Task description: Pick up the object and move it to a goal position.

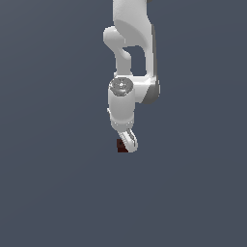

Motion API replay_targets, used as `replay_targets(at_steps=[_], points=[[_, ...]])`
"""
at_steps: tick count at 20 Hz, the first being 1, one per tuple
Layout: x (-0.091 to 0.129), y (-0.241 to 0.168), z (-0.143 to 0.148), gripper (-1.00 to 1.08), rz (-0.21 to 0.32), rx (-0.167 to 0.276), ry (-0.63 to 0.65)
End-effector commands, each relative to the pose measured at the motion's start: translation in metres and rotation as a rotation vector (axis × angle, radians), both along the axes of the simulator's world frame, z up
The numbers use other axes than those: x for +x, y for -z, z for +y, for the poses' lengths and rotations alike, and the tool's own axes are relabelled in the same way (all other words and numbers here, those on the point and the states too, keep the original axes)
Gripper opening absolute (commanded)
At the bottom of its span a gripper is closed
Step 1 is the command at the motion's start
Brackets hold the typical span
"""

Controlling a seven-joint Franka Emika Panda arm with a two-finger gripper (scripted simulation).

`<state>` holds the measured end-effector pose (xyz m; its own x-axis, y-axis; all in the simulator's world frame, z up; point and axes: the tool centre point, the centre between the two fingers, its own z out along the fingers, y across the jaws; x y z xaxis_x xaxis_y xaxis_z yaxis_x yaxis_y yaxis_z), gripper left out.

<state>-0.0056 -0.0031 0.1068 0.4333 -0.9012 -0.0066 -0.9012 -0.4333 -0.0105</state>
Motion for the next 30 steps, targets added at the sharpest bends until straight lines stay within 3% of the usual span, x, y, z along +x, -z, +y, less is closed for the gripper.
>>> replay_targets(at_steps=[1,15,30], points=[[-0.001,0.005,0.002,1.0,0.002,-0.001,0.068],[-0.006,0.026,0.008,1.0,0.008,-0.007,0.364],[-0.008,0.039,0.009,1.0,0.009,-0.009,0.415]])
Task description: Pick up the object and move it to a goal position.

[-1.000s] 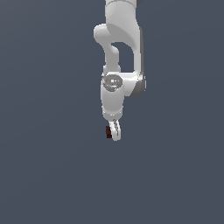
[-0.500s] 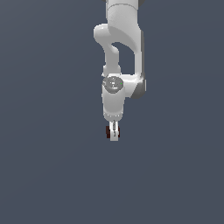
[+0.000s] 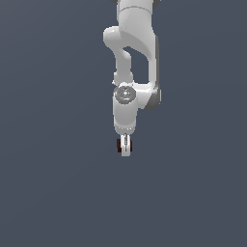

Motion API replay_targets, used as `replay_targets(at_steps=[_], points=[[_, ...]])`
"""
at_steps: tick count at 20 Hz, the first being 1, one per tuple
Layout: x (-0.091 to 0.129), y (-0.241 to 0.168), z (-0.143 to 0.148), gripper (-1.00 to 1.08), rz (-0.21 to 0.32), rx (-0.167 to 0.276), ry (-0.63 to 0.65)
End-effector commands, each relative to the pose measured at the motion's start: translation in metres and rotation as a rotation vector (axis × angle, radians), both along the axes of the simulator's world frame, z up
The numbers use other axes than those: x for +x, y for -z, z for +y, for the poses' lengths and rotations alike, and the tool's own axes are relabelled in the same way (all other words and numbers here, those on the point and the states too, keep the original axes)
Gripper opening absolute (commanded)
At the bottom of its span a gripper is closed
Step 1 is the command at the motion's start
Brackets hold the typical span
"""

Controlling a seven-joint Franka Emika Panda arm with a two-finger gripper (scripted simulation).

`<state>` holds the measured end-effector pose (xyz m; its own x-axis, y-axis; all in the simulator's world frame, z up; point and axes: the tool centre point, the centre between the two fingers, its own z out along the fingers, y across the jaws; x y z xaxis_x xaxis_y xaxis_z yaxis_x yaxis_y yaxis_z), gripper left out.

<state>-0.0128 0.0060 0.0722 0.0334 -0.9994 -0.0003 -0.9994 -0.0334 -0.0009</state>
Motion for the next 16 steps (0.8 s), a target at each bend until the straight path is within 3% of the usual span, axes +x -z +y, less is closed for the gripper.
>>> replay_targets(at_steps=[1,12,13,16], points=[[-0.001,0.008,0.0,1.0,0.001,0.0,0.001],[-0.001,0.045,0.0,1.0,0.001,0.0,0.004],[-0.001,0.045,0.0,-1.0,0.001,0.0,0.004],[-0.001,0.045,0.0,-1.0,0.001,0.0,0.004]])
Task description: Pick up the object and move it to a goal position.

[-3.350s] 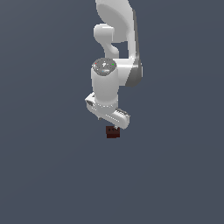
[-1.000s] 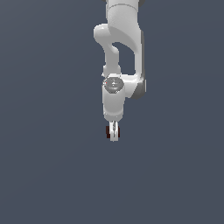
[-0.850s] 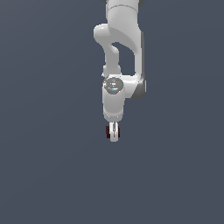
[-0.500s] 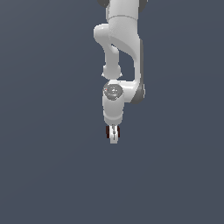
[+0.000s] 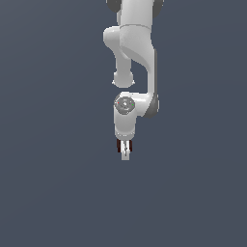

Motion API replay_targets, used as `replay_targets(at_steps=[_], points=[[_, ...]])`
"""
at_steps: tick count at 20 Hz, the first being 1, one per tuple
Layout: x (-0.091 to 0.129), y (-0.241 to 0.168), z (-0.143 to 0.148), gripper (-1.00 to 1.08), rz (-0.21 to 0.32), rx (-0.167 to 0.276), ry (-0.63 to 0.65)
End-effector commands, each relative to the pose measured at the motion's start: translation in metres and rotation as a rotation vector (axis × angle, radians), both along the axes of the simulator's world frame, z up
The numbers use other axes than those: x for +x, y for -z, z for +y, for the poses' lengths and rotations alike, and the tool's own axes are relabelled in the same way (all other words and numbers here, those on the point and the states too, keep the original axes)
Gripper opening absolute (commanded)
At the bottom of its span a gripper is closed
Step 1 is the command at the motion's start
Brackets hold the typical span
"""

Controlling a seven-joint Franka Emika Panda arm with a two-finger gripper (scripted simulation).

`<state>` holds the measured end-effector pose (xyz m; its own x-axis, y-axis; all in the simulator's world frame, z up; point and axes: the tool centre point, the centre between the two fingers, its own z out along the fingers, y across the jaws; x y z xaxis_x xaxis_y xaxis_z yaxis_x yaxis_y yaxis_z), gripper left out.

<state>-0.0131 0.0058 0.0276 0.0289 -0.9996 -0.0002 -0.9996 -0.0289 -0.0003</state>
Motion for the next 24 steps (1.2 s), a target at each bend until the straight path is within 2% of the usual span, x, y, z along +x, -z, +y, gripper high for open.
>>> replay_targets(at_steps=[1,9,13,18,24], points=[[0.0,0.001,0.0,-1.0,0.001,0.0,0.0],[0.0,0.0,-0.002,-1.0,-0.001,0.0,0.0],[0.002,-0.002,-0.015,-1.0,-0.001,0.0,0.0],[0.006,-0.008,-0.052,-1.0,-0.001,0.0,0.0],[0.015,-0.017,-0.118,-1.0,0.0,0.0,0.0]])
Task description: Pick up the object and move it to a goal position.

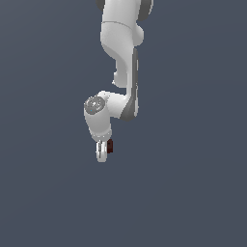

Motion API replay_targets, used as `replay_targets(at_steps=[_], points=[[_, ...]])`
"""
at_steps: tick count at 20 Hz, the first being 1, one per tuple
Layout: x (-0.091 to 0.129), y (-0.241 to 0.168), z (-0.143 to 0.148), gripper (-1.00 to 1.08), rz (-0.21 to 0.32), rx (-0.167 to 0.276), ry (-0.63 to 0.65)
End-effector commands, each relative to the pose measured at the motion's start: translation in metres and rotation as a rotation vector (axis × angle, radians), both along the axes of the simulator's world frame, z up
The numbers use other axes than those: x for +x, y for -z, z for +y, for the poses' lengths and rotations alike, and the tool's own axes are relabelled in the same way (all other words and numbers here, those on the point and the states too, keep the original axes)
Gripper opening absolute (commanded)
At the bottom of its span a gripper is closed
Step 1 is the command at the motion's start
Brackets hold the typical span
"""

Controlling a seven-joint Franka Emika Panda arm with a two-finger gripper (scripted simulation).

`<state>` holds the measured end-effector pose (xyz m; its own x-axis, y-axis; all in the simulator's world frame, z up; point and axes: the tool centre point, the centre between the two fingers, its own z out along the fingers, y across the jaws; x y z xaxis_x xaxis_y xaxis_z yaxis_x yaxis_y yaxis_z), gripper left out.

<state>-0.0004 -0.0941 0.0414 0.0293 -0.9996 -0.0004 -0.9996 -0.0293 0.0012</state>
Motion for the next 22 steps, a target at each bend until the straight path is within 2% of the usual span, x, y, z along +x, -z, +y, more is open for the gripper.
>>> replay_targets(at_steps=[1,6,10,16,22], points=[[0.004,-0.005,-0.03,-1.0,-0.002,0.0,0.0],[0.013,-0.013,-0.082,-1.0,-0.002,0.0,0.0],[0.018,-0.017,-0.109,-1.0,-0.002,0.0,0.0],[0.023,-0.019,-0.128,-1.0,-0.001,-0.001,0.0],[0.024,-0.019,-0.126,-1.0,-0.001,-0.001,0.0]])
